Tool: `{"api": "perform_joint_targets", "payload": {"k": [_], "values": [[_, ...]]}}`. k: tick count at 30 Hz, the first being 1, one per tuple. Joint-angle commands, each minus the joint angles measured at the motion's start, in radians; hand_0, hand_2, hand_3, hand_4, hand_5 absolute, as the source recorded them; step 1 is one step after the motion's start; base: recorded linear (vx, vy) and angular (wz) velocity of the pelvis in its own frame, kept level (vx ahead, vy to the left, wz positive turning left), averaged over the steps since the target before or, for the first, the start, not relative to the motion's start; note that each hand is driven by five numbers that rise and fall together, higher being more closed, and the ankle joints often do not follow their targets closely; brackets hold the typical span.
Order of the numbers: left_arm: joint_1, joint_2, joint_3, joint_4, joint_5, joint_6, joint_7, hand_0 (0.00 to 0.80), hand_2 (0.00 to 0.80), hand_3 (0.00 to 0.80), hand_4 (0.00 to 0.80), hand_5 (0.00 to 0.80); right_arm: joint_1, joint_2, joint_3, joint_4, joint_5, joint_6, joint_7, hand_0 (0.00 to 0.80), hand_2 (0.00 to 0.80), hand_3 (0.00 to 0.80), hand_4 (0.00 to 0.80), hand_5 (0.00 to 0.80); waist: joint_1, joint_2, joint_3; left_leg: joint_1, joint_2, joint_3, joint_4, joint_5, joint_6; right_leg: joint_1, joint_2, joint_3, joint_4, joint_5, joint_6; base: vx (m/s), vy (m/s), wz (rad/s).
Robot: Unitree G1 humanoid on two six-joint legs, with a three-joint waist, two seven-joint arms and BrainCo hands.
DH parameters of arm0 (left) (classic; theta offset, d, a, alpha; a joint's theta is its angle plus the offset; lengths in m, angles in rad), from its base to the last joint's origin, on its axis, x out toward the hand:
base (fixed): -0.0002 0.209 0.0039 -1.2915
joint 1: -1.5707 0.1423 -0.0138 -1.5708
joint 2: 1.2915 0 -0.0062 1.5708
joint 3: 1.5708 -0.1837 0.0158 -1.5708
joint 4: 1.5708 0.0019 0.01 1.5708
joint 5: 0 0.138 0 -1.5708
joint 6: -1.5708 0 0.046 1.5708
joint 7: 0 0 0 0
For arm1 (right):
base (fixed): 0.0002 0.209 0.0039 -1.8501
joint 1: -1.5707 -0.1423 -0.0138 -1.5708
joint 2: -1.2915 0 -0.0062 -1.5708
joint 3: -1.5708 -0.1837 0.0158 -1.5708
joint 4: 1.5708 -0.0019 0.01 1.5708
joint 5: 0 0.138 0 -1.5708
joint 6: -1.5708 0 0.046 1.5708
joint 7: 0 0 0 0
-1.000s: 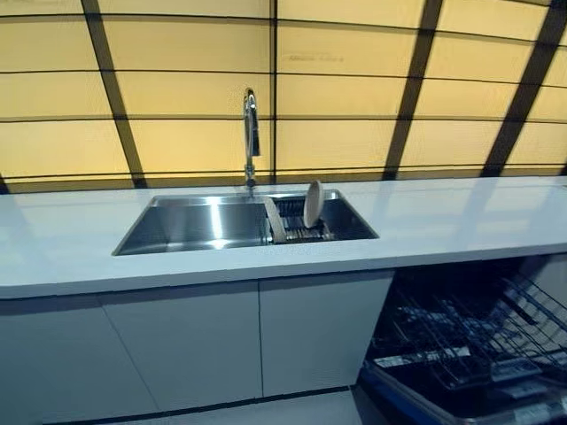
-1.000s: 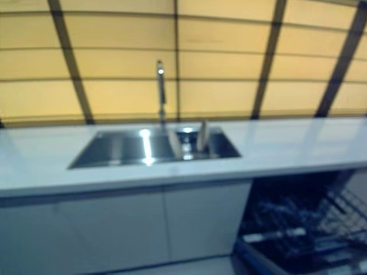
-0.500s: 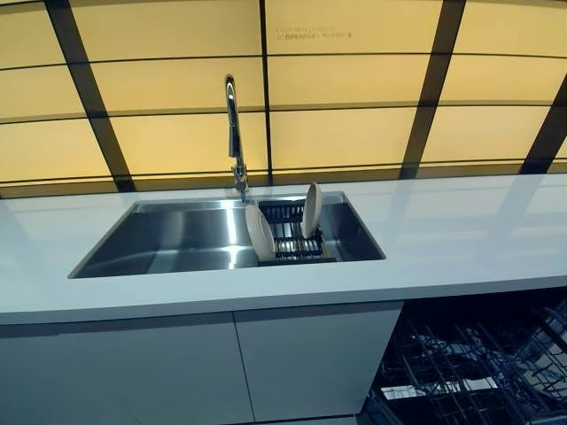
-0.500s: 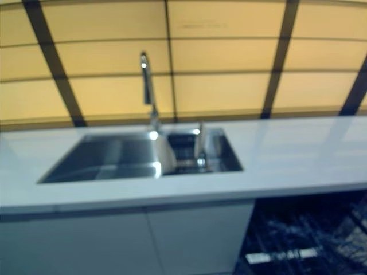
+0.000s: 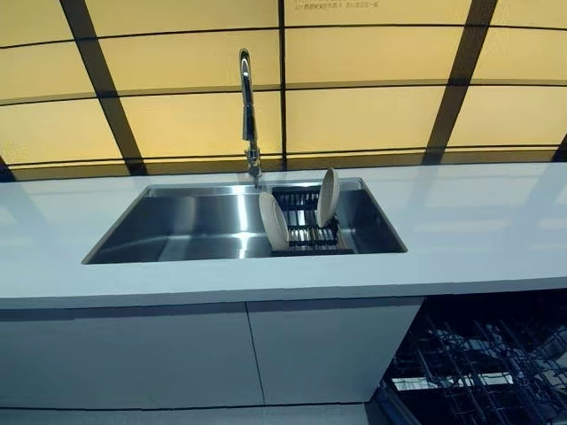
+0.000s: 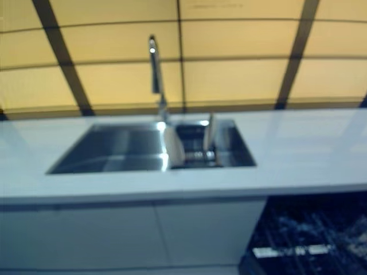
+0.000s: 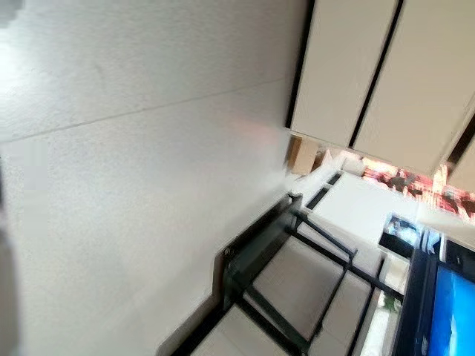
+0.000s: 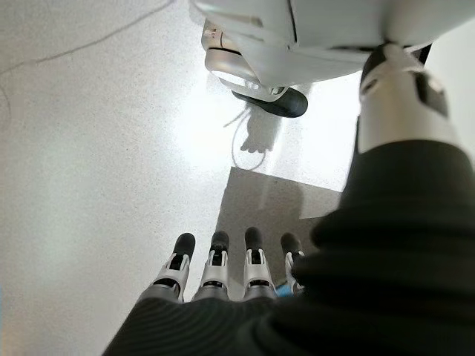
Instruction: Take plates into dishwasher
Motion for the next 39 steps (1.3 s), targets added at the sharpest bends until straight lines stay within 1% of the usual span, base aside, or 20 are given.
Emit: {"api": "perform_joint_targets", "payload": {"k": [1,2,3,4,5,6,8,10,12,15,19,22,25,28,31,34,36,37,38,39], "values": [[-0.029,0.0,0.011,-0.009,-0.083,-0.036,0.028,0.0,0.0,0.0,0.0,0.0,-0.039,0.023,0.088,0.009,0.018,0.054,0.067,0.0,0.0,0.0,0.0,0.0,0.015,-0.066,0.002,-0.071,-0.005,0.04,0.308,0.106,0.04,0.015,-0.064,0.052,0.086,-0.054,0.055,0.201,-0.159,0.17],[-0.028,0.0,0.016,-0.011,-0.087,-0.044,0.031,0.0,0.0,0.0,0.0,0.0,-0.041,0.022,0.092,0.006,0.021,0.057,0.07,0.0,0.0,0.0,0.0,0.0,0.017,-0.074,0.001,-0.108,-0.006,0.046,0.382,0.144,0.039,0.026,-0.064,0.055,0.079,-0.058,0.047,0.193,-0.206,0.13],[-0.026,0.0,0.037,-0.02,-0.062,-0.056,0.024,0.0,0.0,0.0,0.0,0.0,-0.039,0.019,0.093,-0.003,0.02,0.066,0.072,0.0,0.0,0.0,0.0,0.0,0.034,-0.099,0.018,-0.265,0.004,0.094,0.611,0.221,0.036,0.088,-0.065,0.057,0.063,-0.066,0.022,0.226,-0.178,0.07],[-0.027,0.0,0.045,-0.026,-0.06,-0.06,0.022,0.0,0.0,0.0,0.0,0.0,-0.037,0.016,0.091,-0.007,0.007,0.079,0.068,0.0,0.0,0.0,0.0,0.0,0.047,-0.107,0.025,-0.321,-0.012,0.105,0.639,0.238,0.039,0.117,-0.065,0.061,0.055,-0.07,0.017,0.219,-0.136,-0.13],[-0.027,-0.001,0.046,-0.028,-0.062,-0.059,0.021,0.0,0.0,0.0,0.0,0.0,-0.037,0.015,0.092,-0.008,0.006,0.085,0.064,0.0,0.0,0.0,0.0,0.0,0.052,-0.103,0.03,-0.334,-0.022,0.102,0.646,0.229,0.04,0.129,-0.061,0.061,0.053,-0.073,0.018,0.301,0.07,-0.2],[-0.016,0.0,0.054,-0.025,-0.08,-0.074,0.024,0.0,0.0,0.0,0.0,0.0,-0.034,0.012,0.091,0.002,-0.001,0.102,0.053,0.0,0.0,0.0,0.0,0.0,0.082,-0.086,0.038,-0.361,-0.062,0.1,0.5,0.224,0.041,0.183,-0.044,0.086,0.038,-0.092,0.033,0.329,0.15,-0.27],[0.005,0.006,0.06,-0.016,-0.099,-0.098,0.016,0.0,0.0,0.0,0.0,0.0,-0.033,0.006,0.07,0.04,-0.019,0.086,0.066,0.0,0.0,0.0,0.0,0.0,0.102,-0.066,0.047,-0.323,-0.042,0.133,0.256,0.245,0.035,0.245,-0.023,0.093,0.011,-0.111,0.043,0.419,0.2,-0.34],[0.007,0.009,0.067,-0.01,-0.078,-0.111,0.023,0.0,0.0,0.0,0.0,0.0,-0.029,0.004,0.051,0.048,-0.022,0.073,0.068,0.0,0.0,0.0,0.0,0.0,0.13,-0.057,0.046,-0.355,-0.064,0.113,0.123,0.281,0.021,0.299,-0.012,0.11,-0.001,-0.136,0.05,0.301,0.156,-0.42],[0.001,0.01,0.069,-0.018,-0.053,-0.079,0.015,0.0,0.0,0.0,0.0,0.0,-0.026,0.003,0.043,0.055,-0.045,0.083,0.067,0.0,0.0,0.0,0.0,0.0,0.129,-0.056,0.021,-0.334,-0.076,0.107,0.083,0.25,0.041,0.31,-0.018,0.122,0.018,-0.171,0.059,0.22,0.147,-0.23],[-0.016,0.027,0.041,-0.015,-0.038,-0.051,-0.001,0.0,0.0,0.0,0.0,0.0,-0.011,0.007,0.032,0.065,-0.038,0.079,0.072,0.0,0.0,0.0,0.0,0.0,0.103,-0.05,0.001,-0.272,-0.077,0.096,0.048,0.226,0.054,0.279,-0.04,0.107,0.041,-0.173,0.077,0.158,0.113,-0.25],[-0.022,0.034,0.028,-0.008,-0.016,-0.03,-0.031,0.0,0.0,0.0,0.0,0.0,-0.001,0.018,0.041,0.067,-0.049,0.081,0.102,0.0,0.0,0.0,0.0,0.0,0.095,-0.042,-0.012,-0.217,-0.072,0.091,-0.024,0.235,0.062,0.258,-0.046,0.077,0.02,-0.149,0.081,0.06,0.014,-0.22],[-0.03,0.03,0.008,0.005,-0.007,-0.037,-0.027,0.0,0.0,0.0,0.0,0.0,-0.008,0.031,0.05,0.068,-0.043,0.064,0.122,0.0,0.0,0.0,0.0,0.0,0.096,-0.042,-0.028,-0.216,-0.076,0.084,-0.052,0.247,0.067,0.244,-0.046,0.078,-0.015,-0.124,0.083,0.008,-0.004,-0.04],[-0.03,0.016,0.002,-0.002,0.003,-0.079,0.016,0.0,0.0,0.0,0.0,0.0,-0.006,0.043,0.056,0.053,-0.034,0.079,0.121,0.0,0.0,0.0,0.0,0.0,0.096,-0.047,-0.041,-0.215,-0.077,0.092,-0.049,0.243,0.066,0.247,-0.046,0.083,-0.036,-0.115,0.083,0.085,0.007,-0.07],[-0.028,0.002,0.0,-0.005,0.001,-0.075,0.009,0.0,0.0,0.0,0.0,0.0,0.0,0.048,0.054,0.049,-0.036,0.093,0.115,0.0,0.0,0.0,0.0,0.0,0.096,-0.052,-0.043,-0.209,-0.079,0.094,-0.035,0.232,0.068,0.251,-0.049,0.086,-0.045,-0.11,0.084,0.066,0.007,0.0],[-0.021,-0.002,-0.004,-0.013,-0.009,-0.078,0.021,0.0,0.0,0.0,0.0,0.0,-0.004,0.044,0.053,0.052,-0.018,0.111,0.088,0.0,0.0,0.0,0.0,0.0,0.095,-0.058,-0.035,-0.224,-0.082,0.114,0.046,0.192,0.069,0.245,-0.064,0.081,-0.034,-0.108,0.08,0.03,0.04,0.02],[-0.018,-0.003,-0.007,-0.007,0.007,-0.061,-0.004,0.0,0.0,0.0,0.0,0.0,-0.017,0.039,0.036,0.063,-0.001,0.136,0.073,0.0,0.0,0.0,0.0,0.0,0.1,-0.052,-0.029,-0.231,-0.087,0.108,0.079,0.173,0.08,0.238,-0.07,0.075,0.033,-0.137,0.078,0.094,0.106,0.0],[-0.014,0.003,-0.01,-0.005,0.013,-0.057,-0.016,0.0,0.0,0.0,0.0,0.0,-0.016,0.042,0.023,0.068,0.013,0.148,0.056,0.0,0.0,0.0,0.0,0.0,0.096,-0.046,-0.036,-0.213,-0.09,0.123,0.053,0.178,0.095,0.219,-0.072,0.061,0.136,-0.134,0.098,0.119,0.106,-0.03],[-0.009,0.006,-0.008,-0.007,0.026,-0.052,-0.023,0.0,0.0,0.0,0.0,0.0,-0.015,0.042,0.009,0.069,0.009,0.149,0.053,0.0,0.0,0.0,0.0,0.0,0.089,-0.043,-0.039,-0.189,-0.097,0.134,0.02,0.185,0.106,0.178,-0.077,0.059,0.232,-0.088,0.123,0.149,0.136,-0.03],[-0.004,0.015,-0.017,-0.008,0.059,-0.043,-0.042,0.0,0.0,0.0,0.0,0.0,-0.004,0.034,-0.002,0.07,-0.004,0.135,0.057,0.0,0.0,0.0,0.0,0.0,0.069,-0.022,-0.031,-0.142,-0.092,0.13,-0.035,0.197,0.11,0.058,-0.078,0.064,0.44,0.007,0.138,0.176,0.12,-0.18],[-0.003,0.019,-0.026,-0.008,0.071,-0.034,-0.049,0.0,0.0,0.0,0.0,0.0,0.004,0.031,-0.003,0.067,0.0,0.136,0.062,0.0,0.0,0.0,0.0,0.0,0.057,-0.019,-0.026,-0.125,-0.089,0.12,-0.05,0.198,0.109,0.022,-0.076,0.064,0.459,0.024,0.136,0.172,0.065,-0.3]]}}
